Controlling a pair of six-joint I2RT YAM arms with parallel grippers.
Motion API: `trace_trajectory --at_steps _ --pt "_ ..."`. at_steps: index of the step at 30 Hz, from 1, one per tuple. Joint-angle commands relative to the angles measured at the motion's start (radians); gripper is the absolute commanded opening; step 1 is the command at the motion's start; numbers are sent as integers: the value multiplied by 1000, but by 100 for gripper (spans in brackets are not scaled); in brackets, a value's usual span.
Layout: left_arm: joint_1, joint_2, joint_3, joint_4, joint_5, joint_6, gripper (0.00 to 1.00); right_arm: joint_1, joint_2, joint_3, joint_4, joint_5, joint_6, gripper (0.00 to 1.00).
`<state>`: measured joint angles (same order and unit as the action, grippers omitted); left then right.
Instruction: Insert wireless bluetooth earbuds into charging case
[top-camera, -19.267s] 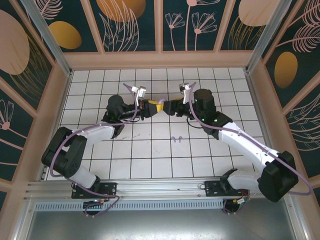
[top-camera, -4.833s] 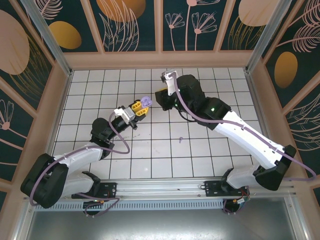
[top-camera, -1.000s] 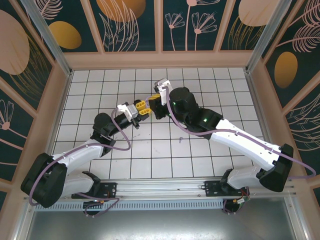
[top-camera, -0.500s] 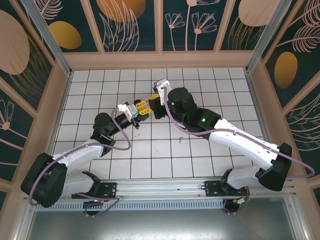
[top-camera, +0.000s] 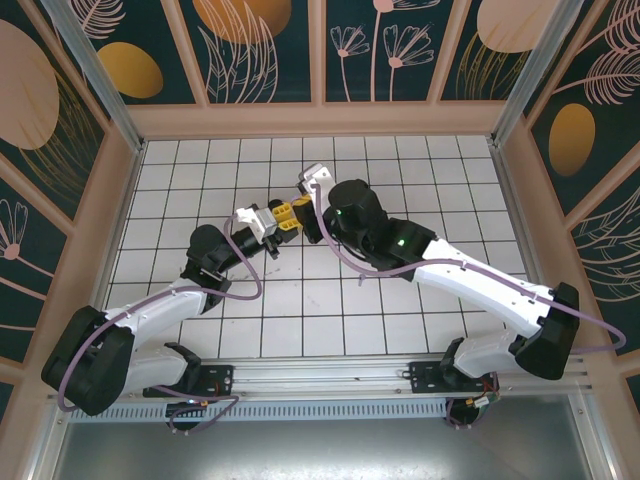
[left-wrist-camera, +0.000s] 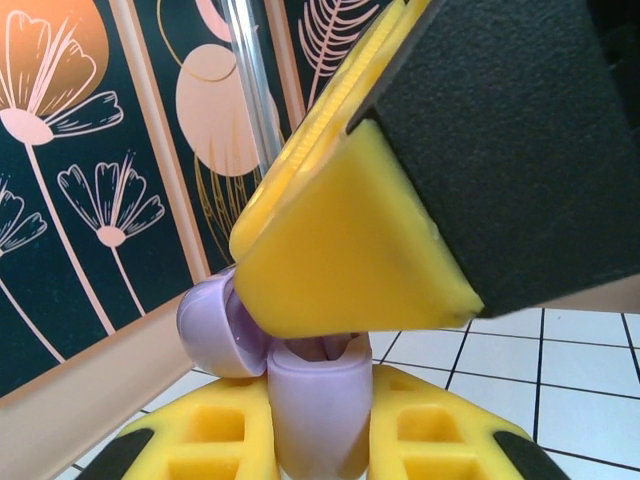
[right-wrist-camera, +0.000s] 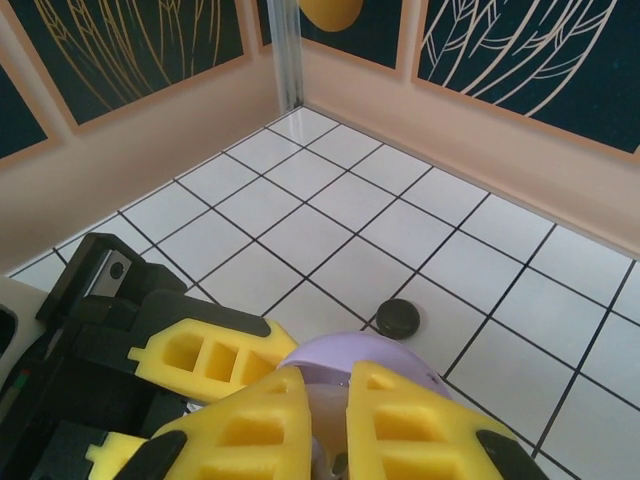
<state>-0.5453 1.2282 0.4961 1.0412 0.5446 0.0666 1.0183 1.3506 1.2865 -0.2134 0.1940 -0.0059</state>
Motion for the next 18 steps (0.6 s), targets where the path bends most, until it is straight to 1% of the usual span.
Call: trace_trajectory --at_steps 1,2,6,7,12,18 --pt "-8 -25 43 71 20 -10 0 35 44 3 -65 -37 -17 15" --pt "-8 -25 43 70 18 -11 0 35 46 11 -67 -25 -12 19" --pt "-8 -22 38 69 14 -10 0 36 46 63 -82 55 36 43" --pt "-8 -22 36 68 12 -10 0 35 43 79 -89 77 53 46" --pt "-8 -12 23 88 -1 -11 0 31 -12 132 -102 138 148 56" --pt "-8 7 1 135 -22 -25 0 1 -111 122 -162 190 322 61"
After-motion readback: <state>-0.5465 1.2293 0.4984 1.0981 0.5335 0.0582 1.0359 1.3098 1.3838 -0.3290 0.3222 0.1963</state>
